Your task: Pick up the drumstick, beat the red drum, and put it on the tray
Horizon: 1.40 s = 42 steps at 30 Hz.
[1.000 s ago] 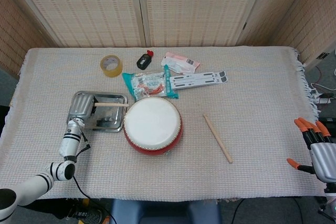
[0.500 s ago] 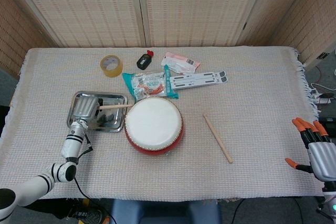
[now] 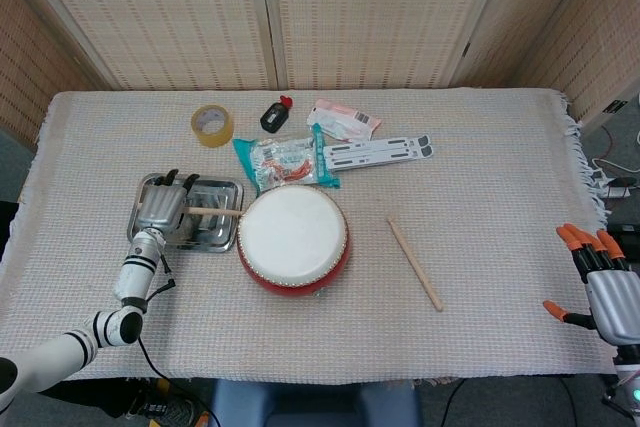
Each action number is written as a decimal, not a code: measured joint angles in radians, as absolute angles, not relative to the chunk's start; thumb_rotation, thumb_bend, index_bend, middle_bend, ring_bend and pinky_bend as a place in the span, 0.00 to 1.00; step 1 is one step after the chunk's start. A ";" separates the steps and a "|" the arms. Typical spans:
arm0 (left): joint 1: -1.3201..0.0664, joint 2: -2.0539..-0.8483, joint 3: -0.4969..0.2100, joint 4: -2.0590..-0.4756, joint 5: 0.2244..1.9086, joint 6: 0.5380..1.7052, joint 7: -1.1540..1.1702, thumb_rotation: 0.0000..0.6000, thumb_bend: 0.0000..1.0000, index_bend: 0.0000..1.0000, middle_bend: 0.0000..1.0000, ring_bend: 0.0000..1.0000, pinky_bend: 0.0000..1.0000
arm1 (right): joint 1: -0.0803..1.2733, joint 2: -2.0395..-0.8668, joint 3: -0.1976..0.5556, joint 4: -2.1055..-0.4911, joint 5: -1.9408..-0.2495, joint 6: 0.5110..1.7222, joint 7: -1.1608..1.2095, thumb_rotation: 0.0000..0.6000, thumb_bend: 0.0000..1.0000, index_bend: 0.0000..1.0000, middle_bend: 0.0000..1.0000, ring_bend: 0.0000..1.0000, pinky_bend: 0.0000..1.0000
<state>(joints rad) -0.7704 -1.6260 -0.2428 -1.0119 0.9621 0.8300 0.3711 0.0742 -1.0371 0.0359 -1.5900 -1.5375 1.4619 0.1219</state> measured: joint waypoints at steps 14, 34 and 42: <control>-0.756 -1.594 -0.244 -1.089 0.851 0.882 0.489 1.00 0.25 0.00 0.00 0.00 0.00 | 0.072 -1.038 0.035 -1.591 -1.544 1.470 0.121 1.00 0.00 0.07 0.05 0.00 0.00; -0.689 -1.471 -0.248 -1.270 0.879 1.009 0.444 1.00 0.26 0.00 0.00 0.00 0.00 | 0.068 -1.028 0.038 -1.598 -1.548 1.482 0.122 1.00 0.00 0.07 0.05 0.00 0.00; -0.589 -1.360 -0.276 -1.412 0.958 1.144 0.260 1.00 0.32 0.12 0.05 0.00 0.02 | 0.076 -1.001 0.041 -1.608 -1.539 1.462 0.135 1.00 0.00 0.07 0.05 0.00 0.00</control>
